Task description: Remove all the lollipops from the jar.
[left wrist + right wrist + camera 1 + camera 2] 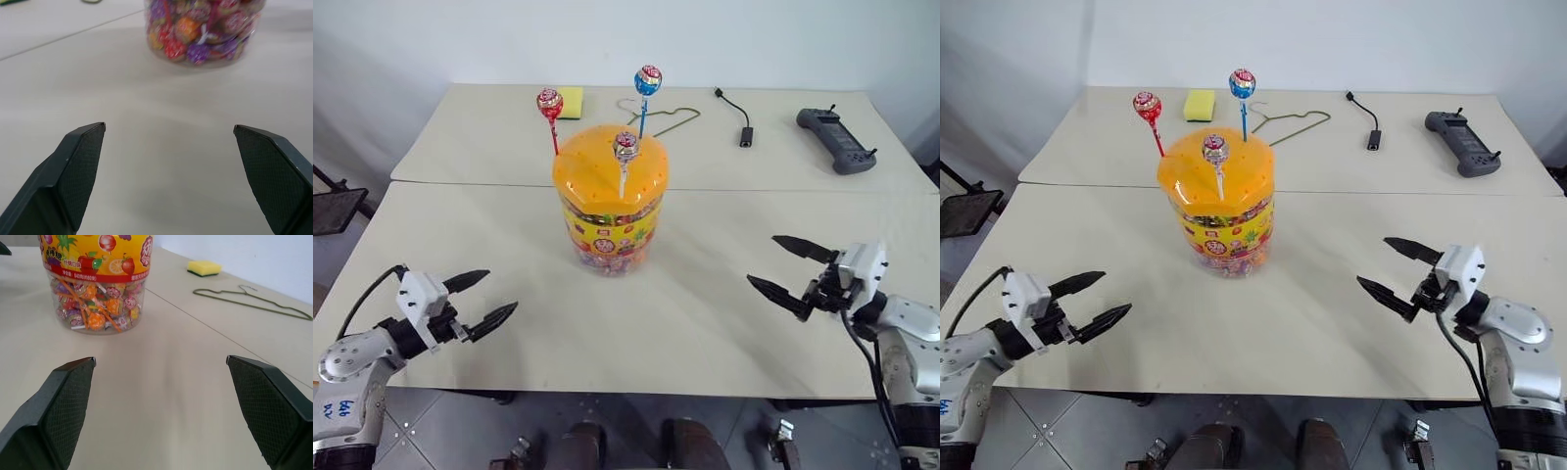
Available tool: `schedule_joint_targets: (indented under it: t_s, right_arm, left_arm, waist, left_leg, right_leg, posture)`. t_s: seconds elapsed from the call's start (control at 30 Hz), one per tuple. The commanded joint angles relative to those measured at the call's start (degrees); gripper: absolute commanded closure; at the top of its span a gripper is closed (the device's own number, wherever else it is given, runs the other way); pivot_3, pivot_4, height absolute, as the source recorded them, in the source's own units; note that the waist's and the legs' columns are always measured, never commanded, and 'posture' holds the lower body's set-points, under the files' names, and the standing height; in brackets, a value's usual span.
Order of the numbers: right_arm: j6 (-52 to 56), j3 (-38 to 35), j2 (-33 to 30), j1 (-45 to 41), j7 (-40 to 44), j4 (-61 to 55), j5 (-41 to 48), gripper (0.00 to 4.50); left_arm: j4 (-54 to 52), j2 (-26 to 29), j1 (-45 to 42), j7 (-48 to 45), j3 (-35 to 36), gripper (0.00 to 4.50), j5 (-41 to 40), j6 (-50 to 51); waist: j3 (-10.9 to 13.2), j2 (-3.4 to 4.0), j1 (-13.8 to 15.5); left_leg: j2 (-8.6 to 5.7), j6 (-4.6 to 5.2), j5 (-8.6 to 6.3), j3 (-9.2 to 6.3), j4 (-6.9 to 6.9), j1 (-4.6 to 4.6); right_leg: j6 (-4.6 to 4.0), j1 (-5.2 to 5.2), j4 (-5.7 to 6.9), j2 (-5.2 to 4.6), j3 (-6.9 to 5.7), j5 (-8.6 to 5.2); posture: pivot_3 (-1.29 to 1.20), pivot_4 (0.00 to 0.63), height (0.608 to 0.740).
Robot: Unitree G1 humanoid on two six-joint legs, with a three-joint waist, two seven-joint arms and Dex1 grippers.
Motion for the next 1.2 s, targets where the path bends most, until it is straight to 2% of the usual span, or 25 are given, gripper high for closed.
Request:
schedule_joint_targets:
  t_s: [0.03, 0.13, 0.3, 0.4, 0.53, 0.73, 0.83, 1.0, 1.2]
  right_arm:
    - [0.2, -1.6, -0.7, 0.3, 0.9, -1.5, 1.3, 0.02]
    - [9.7, -3.5, 1.5, -0.1, -3.5, -10.2, 12.2, 0.02]
    - [17.3, -2.8, 3.9, -2.5, -11.3, -25.0, 20.9, 0.02]
    - [17.1, -2.0, 6.2, -4.6, -13.6, -30.6, 22.8, 0.02]
    - [17.9, 0.3, 7.0, -6.7, -14.8, -33.7, 22.0, 0.02]
    - [17.9, 1.5, 7.9, -7.3, -16.8, -35.0, 21.3, 0.02]
    - [17.5, 2.2, 8.6, -6.9, -17.7, -35.3, 20.5, 0.0]
    - [17.2, 3.0, 9.4, -6.7, -18.3, -35.6, 19.6, 0.0]
    - [17.2, 3.2, 9.8, -6.9, -18.2, -35.4, 19.2, 0.0]
  left_arm:
    - [-2.3, 1.3, 1.7, -1.8, 1.4, 0.04, -2.8, 3.3]
    - [-1.7, 1.5, -3.3, -1.7, 4.5, 0.04, -12.4, 11.5]
    - [0.4, 2.1, -18.6, 2.1, 6.6, 0.04, -26.6, 26.4]
    - [5.5, 0.4, -30.8, 4.0, 3.9, 0.04, -25.9, 27.3]
    - [12.5, -2.6, -44.1, 1.3, -2.0, 0.04, -21.8, 25.4]
    - [21.2, -5.2, -52.2, -4.2, -4.2, 0.04, -20.0, 24.2]
    - [23.6, -7.3, -55.5, -6.6, -6.4, 0.62, -18.6, 23.7]
    - [24.5, -8.9, -57.2, -8.8, -8.3, 2.2, -17.0, 23.7]
    - [25.9, -10.3, -58.7, -4.9, -3.4, 3.94, -19.5, 24.4]
  waist:
    - [0.0, 0.03, -0.1]
    - [0.1, 0.11, 0.1]
    - [0.1, 0.16, 0.6]
    - [0.1, 0.15, 1.1]
    - [0.1, 0.12, 1.2]
    - [0.1, 0.11, 0.0]
    - [0.1, 0.1, -0.1]
    - [0.1, 0.1, -0.1]
    - [0.1, 0.08, 0.0]
  left_leg:
    - [0.02, 0.0, 0.0, 0.02, 0.0, 0.0]
    - [0.06, -0.01, 0.01, 0.04, 0.01, 0.01]
    - [0.08, -0.09, 0.05, -0.06, 0.12, -0.01]
    - [0.04, -0.09, 0.05, -0.1, 0.11, -0.04]
    - [-0.1, -0.09, 0.04, -0.09, 0.1, -0.02]
    - [-0.14, -0.07, 0.04, -0.06, 0.05, -0.05]
    - [-0.12, -0.08, 0.04, -0.06, 0.09, -0.05]
    - [-0.15, -0.06, 0.05, -0.06, 0.2, -0.05]
    - [-0.12, -0.07, 0.05, -0.06, 0.18, -0.05]
  right_leg:
    - [0.0, 0.0, -0.01, 0.01, 0.01, 0.0]
    - [-0.02, 0.0, 0.01, 0.03, 0.02, -0.01]
    - [-0.08, 0.0, 0.09, 0.05, -0.01, 0.03]
    - [-0.07, -0.06, 0.19, 0.07, -0.05, 0.03]
    - [-0.05, -0.07, 0.5, 0.18, -0.17, 0.05]
    - [-0.03, -0.12, 0.54, 0.24, -0.57, 0.05]
    - [-0.04, -0.13, 0.59, 0.26, -0.66, 0.05]
    - [-0.03, -0.12, 0.73, 0.25, -0.62, 0.05]
    - [-0.03, -0.15, 0.74, 0.25, -0.6, 0.05]
  posture:
    - [0.0, 0.15, 0.74]
    - [0.0, 0.15, 0.74]
    - [0.0, 0.15, 0.74]
    - [0.0, 0.15, 0.74]
    - [0.0, 0.15, 0.74]
    - [0.0, 0.15, 0.74]
    - [0.0, 0.15, 0.74]
    - [0.0, 0.15, 0.74]
    - [0.0, 0.15, 0.74]
